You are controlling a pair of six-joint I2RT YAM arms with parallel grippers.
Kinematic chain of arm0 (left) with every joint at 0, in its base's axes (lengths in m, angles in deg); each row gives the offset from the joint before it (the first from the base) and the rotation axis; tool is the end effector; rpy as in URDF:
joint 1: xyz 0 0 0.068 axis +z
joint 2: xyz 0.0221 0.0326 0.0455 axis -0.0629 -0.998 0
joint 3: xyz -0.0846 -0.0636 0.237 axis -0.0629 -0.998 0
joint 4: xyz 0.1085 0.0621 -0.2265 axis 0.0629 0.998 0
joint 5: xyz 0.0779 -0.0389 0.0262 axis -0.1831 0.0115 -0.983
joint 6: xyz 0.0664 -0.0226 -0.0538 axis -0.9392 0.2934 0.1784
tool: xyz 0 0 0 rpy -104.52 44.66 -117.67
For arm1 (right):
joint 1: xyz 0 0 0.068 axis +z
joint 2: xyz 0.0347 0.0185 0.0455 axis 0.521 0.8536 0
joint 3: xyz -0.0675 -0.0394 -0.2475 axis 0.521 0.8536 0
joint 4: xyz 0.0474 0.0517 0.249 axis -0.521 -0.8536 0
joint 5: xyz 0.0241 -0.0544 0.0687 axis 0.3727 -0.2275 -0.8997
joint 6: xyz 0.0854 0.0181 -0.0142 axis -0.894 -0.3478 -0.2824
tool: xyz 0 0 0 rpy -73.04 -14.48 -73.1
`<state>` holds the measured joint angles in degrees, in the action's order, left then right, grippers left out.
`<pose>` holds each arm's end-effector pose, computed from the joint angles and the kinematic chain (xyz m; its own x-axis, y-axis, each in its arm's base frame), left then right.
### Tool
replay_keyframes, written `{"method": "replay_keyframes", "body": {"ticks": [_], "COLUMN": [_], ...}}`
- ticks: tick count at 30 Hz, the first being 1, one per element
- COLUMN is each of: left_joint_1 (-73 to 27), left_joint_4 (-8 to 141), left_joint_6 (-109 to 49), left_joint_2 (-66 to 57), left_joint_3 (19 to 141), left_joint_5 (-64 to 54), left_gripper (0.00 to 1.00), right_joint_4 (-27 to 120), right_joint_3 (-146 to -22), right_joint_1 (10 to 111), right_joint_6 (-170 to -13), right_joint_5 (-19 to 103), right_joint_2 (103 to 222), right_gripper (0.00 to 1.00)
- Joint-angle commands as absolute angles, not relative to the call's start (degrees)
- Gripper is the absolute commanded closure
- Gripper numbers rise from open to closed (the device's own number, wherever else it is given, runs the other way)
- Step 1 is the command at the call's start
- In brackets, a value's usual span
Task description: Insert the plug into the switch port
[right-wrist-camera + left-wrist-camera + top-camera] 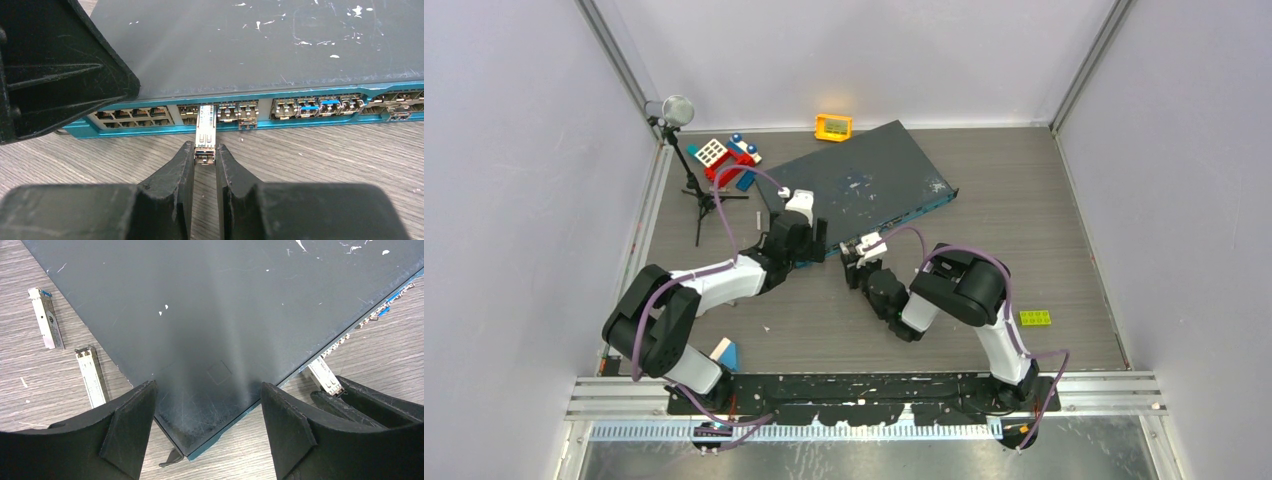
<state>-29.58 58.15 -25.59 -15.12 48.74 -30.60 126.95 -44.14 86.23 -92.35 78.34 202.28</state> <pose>0.2959 -0.1660 0.1467 -0.5524 0.0403 -0.8326 0.1739 0.9824 -0.0679 0.2443 0.2813 0.0791 -0.1109 0.0429 -0.9929 -0.4317 0.8978 0.0870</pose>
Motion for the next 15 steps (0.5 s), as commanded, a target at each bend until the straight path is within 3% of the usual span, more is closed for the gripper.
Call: {"method": "replay_keyframes", "body": {"ticks": [1, 15], "left_joint_1": [-29.37, -29.40], "left_joint_4": [56.74, 57.79], "left_joint_6": [-25.83, -25.83], "left_joint_2": [-15.09, -16.71], "left_joint_3": [50.63, 51.75], "left_joint_5": [-30.83, -30.40], "left_gripper": [0.23, 0.23], "right_joint_4": [129.70, 129.77], "right_joint_3": [-46.74, -43.09], "right_joint_1": [85.01, 85.05], "right_joint_6": [-93.61, -94.25], "right_joint_5": [77.91, 76.60], "right_joint_2": [203.29, 199.87], "right_gripper": [0.95, 0.56]}}
